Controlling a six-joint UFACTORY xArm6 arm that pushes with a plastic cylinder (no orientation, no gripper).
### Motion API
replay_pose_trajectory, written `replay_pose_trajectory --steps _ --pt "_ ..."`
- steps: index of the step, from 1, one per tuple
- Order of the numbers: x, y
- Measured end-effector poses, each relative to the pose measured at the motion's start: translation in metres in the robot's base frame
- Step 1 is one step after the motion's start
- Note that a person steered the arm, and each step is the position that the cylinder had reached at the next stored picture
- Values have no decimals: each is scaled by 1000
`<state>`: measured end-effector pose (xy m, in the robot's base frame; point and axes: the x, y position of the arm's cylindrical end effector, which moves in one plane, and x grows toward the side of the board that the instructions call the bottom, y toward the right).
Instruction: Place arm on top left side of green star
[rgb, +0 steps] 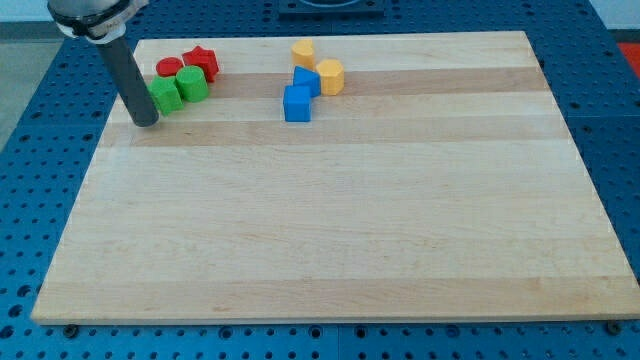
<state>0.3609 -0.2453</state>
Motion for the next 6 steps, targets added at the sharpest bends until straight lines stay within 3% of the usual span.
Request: replay_pose_trajectory --steps 2,3,4,5,6 --pt "2 16" --pt "13 -35" --pt "8 -50" --pt "-48 -50" --pt "-48 -50"
